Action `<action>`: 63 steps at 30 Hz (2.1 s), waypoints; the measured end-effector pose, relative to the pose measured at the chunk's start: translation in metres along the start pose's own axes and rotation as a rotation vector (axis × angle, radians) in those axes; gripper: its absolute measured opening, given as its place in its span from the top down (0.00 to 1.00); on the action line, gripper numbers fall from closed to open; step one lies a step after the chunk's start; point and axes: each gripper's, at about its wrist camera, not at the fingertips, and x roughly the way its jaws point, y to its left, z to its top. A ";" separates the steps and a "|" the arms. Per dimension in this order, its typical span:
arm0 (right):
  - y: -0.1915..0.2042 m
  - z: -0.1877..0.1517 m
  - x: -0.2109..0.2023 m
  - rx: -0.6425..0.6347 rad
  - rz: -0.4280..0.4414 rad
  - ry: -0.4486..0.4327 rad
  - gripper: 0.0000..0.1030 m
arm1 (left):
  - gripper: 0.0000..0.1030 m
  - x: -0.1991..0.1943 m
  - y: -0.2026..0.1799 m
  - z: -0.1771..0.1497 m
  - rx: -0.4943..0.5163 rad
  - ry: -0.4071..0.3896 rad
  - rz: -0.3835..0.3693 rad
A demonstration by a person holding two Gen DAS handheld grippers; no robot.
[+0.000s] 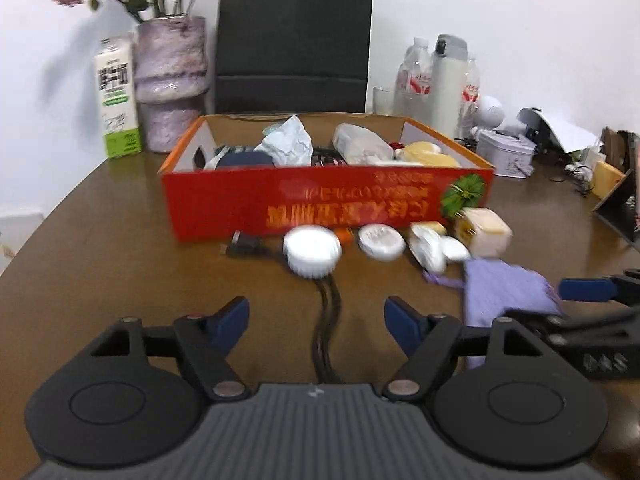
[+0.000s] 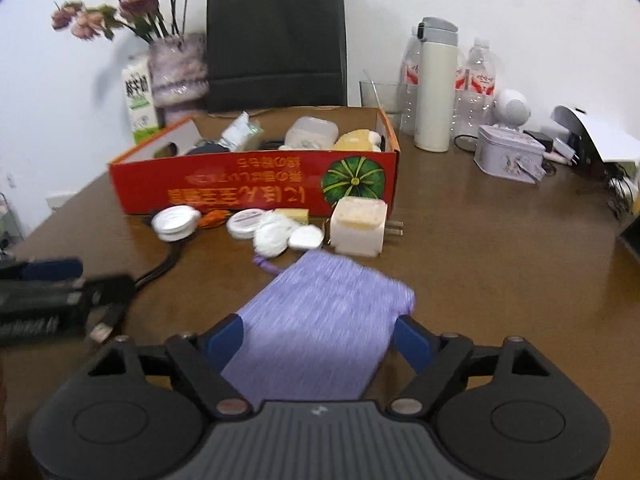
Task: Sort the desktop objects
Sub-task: 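Move both tools back over the table toward the white cap and purple bag, then grasp the white bottle cap with the left tool while the right tool grasps the purple cloth bag, then carry cap and purple bag into the cardboard box and open both tools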
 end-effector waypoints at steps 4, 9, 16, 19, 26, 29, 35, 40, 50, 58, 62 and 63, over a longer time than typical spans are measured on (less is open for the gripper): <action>0.000 0.008 0.015 -0.022 0.005 0.023 0.27 | 0.25 0.035 0.004 0.021 0.000 -0.008 0.015; 0.006 -0.001 0.020 -0.106 0.003 -0.003 0.43 | 0.61 0.056 0.005 0.027 -0.017 0.057 -0.009; 0.034 -0.011 0.010 -0.264 0.015 -0.022 0.89 | 0.61 -0.010 0.011 0.015 -0.101 -0.046 -0.024; 0.038 -0.022 -0.006 -0.248 0.062 -0.028 0.92 | 0.61 -0.046 0.012 -0.005 -0.153 -0.023 -0.033; 0.046 -0.061 -0.077 -0.208 0.174 -0.063 0.93 | 0.61 -0.111 -0.010 -0.065 -0.107 0.022 -0.028; 0.042 -0.067 -0.109 -0.210 0.155 -0.105 0.93 | 0.61 -0.134 -0.021 -0.075 -0.062 -0.002 -0.022; 0.026 -0.071 -0.162 -0.171 0.108 -0.199 0.94 | 0.61 -0.167 -0.030 -0.086 -0.055 -0.039 -0.060; 0.017 -0.069 -0.191 -0.142 0.110 -0.250 0.94 | 0.61 -0.187 -0.030 -0.081 -0.067 -0.095 -0.065; 0.004 0.010 -0.172 -0.160 0.159 -0.357 0.93 | 0.62 -0.158 0.021 0.007 -0.156 -0.178 -0.130; 0.015 0.154 -0.045 -0.189 0.147 -0.279 0.93 | 0.62 -0.028 0.057 0.146 -0.048 -0.096 -0.111; 0.040 0.197 0.047 -0.212 0.123 -0.164 0.93 | 0.61 0.063 0.057 0.172 -0.044 0.033 -0.101; 0.046 0.203 0.070 -0.214 0.119 -0.127 0.93 | 0.61 0.081 0.057 0.173 -0.054 0.060 -0.095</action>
